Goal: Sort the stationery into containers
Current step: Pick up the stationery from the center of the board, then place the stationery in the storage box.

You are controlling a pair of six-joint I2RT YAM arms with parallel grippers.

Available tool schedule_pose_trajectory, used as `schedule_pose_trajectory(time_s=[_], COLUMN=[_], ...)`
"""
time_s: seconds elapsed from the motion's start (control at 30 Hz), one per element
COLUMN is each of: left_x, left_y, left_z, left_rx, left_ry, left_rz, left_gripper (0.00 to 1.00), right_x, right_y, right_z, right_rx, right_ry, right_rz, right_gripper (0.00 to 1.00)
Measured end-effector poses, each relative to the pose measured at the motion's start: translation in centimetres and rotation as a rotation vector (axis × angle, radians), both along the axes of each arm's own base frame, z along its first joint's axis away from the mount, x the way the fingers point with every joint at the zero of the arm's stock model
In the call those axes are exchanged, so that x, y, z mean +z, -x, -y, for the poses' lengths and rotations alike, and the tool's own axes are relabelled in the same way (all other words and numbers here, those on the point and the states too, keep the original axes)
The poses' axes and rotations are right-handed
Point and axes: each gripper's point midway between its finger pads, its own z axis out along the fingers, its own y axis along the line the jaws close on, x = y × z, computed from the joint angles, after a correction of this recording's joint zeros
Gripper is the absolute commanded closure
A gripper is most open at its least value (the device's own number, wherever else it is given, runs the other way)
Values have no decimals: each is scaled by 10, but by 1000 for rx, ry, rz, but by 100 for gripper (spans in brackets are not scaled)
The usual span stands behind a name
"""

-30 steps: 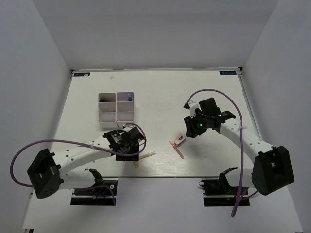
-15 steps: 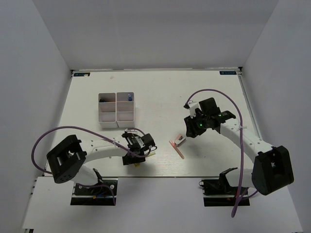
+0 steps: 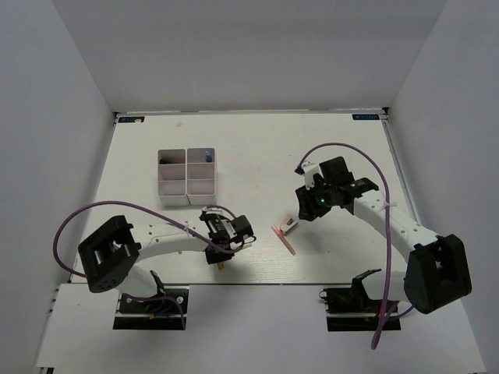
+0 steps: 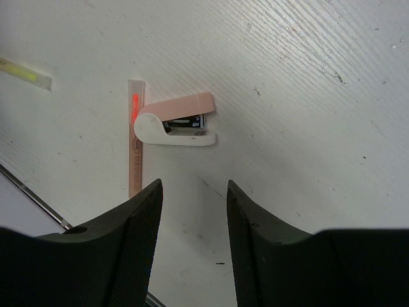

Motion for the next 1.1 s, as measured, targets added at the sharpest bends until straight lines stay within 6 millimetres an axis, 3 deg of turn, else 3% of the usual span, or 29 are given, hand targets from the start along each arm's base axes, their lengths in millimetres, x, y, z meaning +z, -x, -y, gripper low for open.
schedule_pose_trajectory(time_s=[0.13, 0.3, 0.43, 0.6, 0.67, 0.77, 0.87, 1.1], left_x=[21, 66, 109, 162, 175, 173, 154, 112], left_y=[-6, -37, -88, -169, -196, -225, -247, -269], left_z=[3, 13, 2, -41, -61, -89, -106, -94], left_rx=[-11, 3, 66, 273, 377, 518, 621, 659], left_ry=[18, 95, 133, 133, 138, 145, 136, 136], left_rz=[29, 111, 231, 394, 438, 440, 397, 293], left_gripper=[99, 99, 99, 99, 99, 99, 99, 99], right_x=[0, 2, 3, 3, 3, 3, 4, 8], right_y=[0, 0, 0, 0, 0, 0, 0, -1], right_z=[0, 0, 0, 0, 0, 0, 0, 1], right_rx=[0, 0, 0, 0, 0, 0, 0, -2], right_ry=[0, -4, -5, -5, -5, -5, -6, -9], right_rz=[0, 9, 12, 12, 12, 12, 14, 29], right_gripper=[52, 52, 52, 52, 52, 52, 52, 52])
